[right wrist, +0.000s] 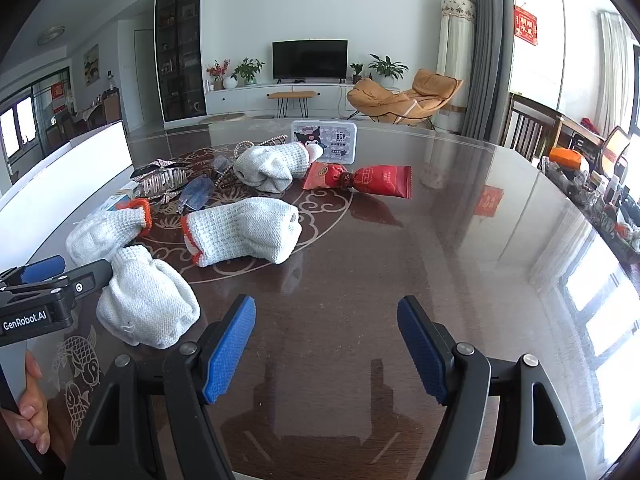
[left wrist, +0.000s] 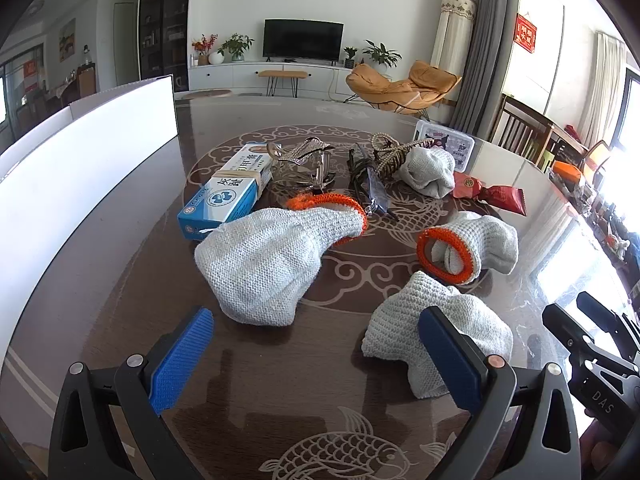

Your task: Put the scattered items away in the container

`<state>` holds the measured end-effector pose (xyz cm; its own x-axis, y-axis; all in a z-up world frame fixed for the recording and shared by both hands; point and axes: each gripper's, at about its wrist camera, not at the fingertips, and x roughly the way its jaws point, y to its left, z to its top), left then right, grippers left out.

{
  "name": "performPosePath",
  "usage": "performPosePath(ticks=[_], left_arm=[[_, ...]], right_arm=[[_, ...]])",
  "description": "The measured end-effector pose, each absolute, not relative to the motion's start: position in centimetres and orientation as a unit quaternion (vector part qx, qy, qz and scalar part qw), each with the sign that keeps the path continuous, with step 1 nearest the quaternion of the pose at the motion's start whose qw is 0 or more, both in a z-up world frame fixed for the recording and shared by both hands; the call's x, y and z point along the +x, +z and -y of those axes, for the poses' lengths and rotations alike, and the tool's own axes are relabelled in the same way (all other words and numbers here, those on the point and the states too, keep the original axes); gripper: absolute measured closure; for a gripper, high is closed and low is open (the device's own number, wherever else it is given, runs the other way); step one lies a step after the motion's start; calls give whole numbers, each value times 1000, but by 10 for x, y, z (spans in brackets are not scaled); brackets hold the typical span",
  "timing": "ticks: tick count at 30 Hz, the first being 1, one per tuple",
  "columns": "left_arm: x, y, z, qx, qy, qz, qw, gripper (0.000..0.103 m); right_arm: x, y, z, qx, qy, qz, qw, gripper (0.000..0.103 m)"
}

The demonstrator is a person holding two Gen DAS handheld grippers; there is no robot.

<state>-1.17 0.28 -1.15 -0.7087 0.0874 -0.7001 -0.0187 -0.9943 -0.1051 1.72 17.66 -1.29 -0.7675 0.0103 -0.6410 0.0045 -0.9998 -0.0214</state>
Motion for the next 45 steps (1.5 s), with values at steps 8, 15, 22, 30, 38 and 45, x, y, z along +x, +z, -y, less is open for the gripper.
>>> performPosePath(ticks=[8, 15, 22, 30, 38, 45], left_arm=[[-7, -8, -1, -366, 927, 53, 55, 0], [-3, -6, 12, -353, 926, 91, 97, 0], [1, -6, -4, -359, 924, 52, 120, 0], [18, -7, 12, -383, 918, -7, 101, 0], [36, 0, 49, -381, 922, 2, 71, 0], [14, -5, 32, -411, 909, -24, 70, 0]], right_arm=[[17, -13, -179, -340, 940, 5, -3, 29], [16, -13, -179, -345, 939, 1, -14, 29], [15, -14, -179, -348, 937, -6, -23, 29], [8, -18, -169, -380, 916, 0, -125, 29], [-38, -29, -118, -428, 887, -1, -175, 29], [-67, -5, -136, -417, 897, -70, -126, 29]])
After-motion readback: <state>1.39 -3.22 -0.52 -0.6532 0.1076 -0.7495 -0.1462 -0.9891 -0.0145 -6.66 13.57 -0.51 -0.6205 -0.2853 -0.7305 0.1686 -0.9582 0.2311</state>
